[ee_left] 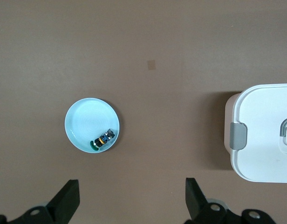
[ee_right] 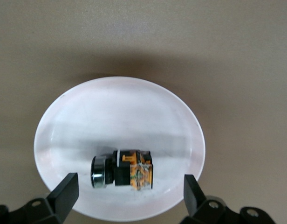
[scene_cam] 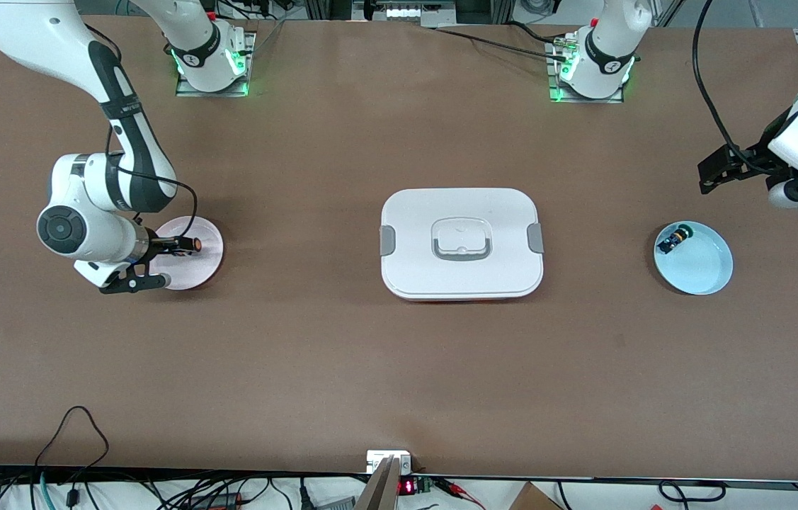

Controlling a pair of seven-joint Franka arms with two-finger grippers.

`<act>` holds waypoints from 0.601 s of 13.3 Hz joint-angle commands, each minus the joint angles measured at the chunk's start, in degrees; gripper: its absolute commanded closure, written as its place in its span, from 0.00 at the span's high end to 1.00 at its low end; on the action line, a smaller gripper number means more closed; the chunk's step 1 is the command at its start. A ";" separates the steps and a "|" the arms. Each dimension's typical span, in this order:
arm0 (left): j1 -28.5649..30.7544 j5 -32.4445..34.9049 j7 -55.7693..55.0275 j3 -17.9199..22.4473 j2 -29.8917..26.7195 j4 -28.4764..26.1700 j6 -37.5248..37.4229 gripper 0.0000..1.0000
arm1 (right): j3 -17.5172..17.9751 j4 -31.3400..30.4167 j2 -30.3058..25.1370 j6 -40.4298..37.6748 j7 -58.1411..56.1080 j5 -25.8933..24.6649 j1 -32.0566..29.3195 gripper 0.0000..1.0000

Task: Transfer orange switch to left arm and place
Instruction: 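Lower the right gripper and close it on the orange switch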

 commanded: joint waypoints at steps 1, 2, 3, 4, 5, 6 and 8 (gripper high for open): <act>0.40 -0.27 0.47 -0.06 0.72 1.72 -0.96 1.00 | 0.22 -2.68 -0.56 3.10 -1.37 0.43 -0.33 1.00; 0.40 -0.36 0.47 -0.06 0.72 1.72 -0.96 1.00 | 0.22 -2.76 -0.38 3.10 -1.37 0.43 -0.24 1.00; 0.40 -0.36 0.47 -0.06 0.72 1.72 -0.96 1.00 | 0.22 -2.77 -0.20 3.10 -1.37 0.52 -0.24 1.00; 0.40 -0.36 0.47 -0.06 0.72 1.72 -0.96 1.00 | 0.30 -2.85 -0.03 3.10 -1.37 0.52 -0.15 1.00; 0.40 -0.27 0.47 -0.06 0.72 1.72 -1.05 1.00 | 0.30 -3.03 -0.03 3.10 -1.37 0.52 -0.15 1.00; 0.40 -0.36 0.47 -0.06 0.72 1.72 -0.96 1.00 | 0.30 -3.12 -0.03 3.19 -1.37 0.52 -0.15 1.00; 0.40 -0.27 0.47 -0.06 0.72 1.72 -0.96 1.00 | 0.57 -3.29 0.33 3.19 -1.63 0.52 -0.15 1.00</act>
